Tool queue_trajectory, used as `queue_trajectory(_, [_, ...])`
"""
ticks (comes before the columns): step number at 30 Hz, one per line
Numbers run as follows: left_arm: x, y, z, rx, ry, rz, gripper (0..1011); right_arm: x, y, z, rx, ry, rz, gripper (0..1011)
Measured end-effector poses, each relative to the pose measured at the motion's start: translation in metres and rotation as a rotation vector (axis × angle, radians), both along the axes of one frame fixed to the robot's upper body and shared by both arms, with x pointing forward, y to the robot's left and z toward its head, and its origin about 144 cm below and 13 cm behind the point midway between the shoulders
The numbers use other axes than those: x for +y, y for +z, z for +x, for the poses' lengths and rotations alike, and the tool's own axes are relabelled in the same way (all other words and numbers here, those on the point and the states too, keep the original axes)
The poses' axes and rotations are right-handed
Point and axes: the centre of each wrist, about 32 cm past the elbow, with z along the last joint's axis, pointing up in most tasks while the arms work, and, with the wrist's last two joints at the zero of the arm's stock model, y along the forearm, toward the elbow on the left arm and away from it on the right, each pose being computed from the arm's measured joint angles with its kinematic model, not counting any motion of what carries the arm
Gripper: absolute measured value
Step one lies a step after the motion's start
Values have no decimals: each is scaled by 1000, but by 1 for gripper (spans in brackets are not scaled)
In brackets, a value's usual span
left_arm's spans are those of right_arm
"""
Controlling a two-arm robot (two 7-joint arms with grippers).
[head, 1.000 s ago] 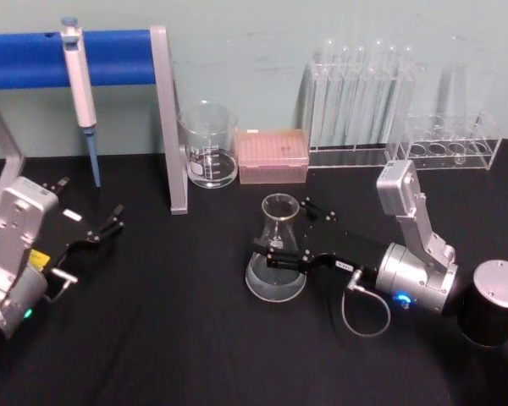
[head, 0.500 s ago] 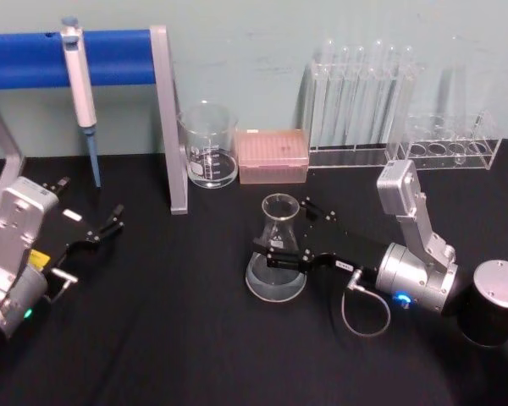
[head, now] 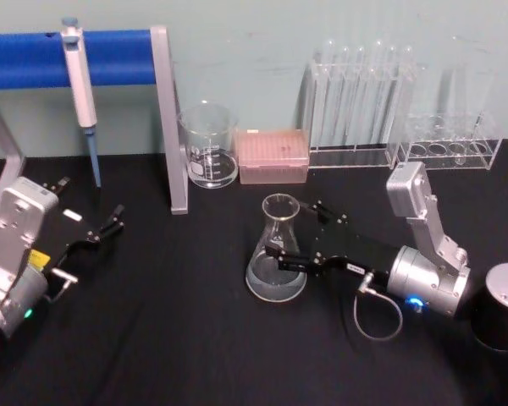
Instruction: Grasp the erlenmeyer flask with one hand, shake it three times, then place it back.
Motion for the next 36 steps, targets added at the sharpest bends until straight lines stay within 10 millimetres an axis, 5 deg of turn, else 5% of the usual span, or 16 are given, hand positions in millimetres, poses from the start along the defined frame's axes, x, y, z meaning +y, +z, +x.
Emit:
queue_trajectory(11, [0, 0, 0, 0, 0, 0, 1001, -22, 4, -19, 47, -21, -35, 1000])
queue_trajectory(19, [0, 0, 0, 0, 0, 0, 1001, -35, 10, -28, 61, -229, -32, 1000])
queue_trajectory(36, [0, 0, 0, 0, 0, 0, 1001, -12, 9, -17, 6, -602, 44, 1000])
